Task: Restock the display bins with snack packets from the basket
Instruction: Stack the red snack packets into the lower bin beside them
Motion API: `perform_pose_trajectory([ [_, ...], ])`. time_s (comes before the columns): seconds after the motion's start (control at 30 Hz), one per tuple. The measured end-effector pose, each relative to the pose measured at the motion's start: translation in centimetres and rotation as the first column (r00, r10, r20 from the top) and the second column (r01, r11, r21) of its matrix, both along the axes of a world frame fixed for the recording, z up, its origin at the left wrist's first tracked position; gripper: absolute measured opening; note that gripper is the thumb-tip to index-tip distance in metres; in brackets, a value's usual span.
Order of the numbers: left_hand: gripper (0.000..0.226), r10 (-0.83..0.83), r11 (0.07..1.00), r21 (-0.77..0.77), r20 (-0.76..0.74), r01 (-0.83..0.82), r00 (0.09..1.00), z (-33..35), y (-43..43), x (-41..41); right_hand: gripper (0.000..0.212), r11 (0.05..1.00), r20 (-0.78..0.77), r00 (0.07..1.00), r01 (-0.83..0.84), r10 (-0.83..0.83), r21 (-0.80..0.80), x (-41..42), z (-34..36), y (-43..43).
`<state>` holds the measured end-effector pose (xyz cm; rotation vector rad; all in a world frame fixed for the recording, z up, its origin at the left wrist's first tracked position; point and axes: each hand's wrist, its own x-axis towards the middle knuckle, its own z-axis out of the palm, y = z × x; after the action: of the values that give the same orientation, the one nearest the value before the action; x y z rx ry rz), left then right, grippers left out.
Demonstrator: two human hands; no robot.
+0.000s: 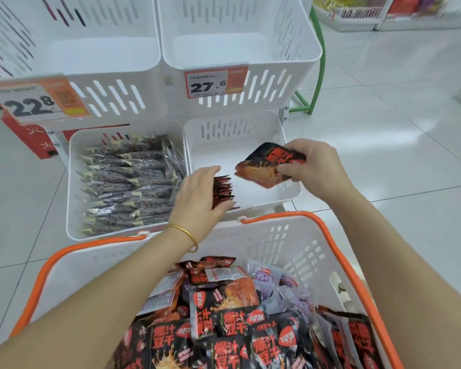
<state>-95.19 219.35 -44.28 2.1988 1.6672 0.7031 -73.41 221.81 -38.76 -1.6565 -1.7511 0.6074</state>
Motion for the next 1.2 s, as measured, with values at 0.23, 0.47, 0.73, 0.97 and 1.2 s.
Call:
perform_pose_trajectory([
  [0.23,0.062,0.065,0.998,0.015,-0.313,-0.064,0.948,-5.3,1.3,-1.6,0.021,0.985,0.269,0.957,-0.070,0.111,-0.158,-0.5,-8.2,5.1],
  [0.47,0.058,0.068,0.998,0.034,-0.362,-0.060,0.929,-6.1,1.9,-1.7,0.028,0.909,0.333,0.903,-0.130,0.274,-0.396,-1.4,-11.6,7.7],
  [0.73,0.058,0.056,0.998,0.022,-0.389,-0.051,0.920,-6.2,2.1,-1.8,0.040,0.718,0.174,0.868,-0.256,0.465,-0.647,-2.5,-10.9,7.4],
  [0.97,0.056,0.056,0.998,0.027,-0.407,-0.049,0.912,-6.2,2.1,-1.8,0.043,0.681,0.174,0.859,-0.241,0.481,-0.692,-1.9,-9.8,6.6],
  [1.2,0.055,0.083,0.996,0.063,-0.441,-0.062,0.894,-6.3,2.2,-1.8,0.044,0.782,0.041,0.951,-0.228,0.308,-0.580,-0.6,-7.7,4.5],
])
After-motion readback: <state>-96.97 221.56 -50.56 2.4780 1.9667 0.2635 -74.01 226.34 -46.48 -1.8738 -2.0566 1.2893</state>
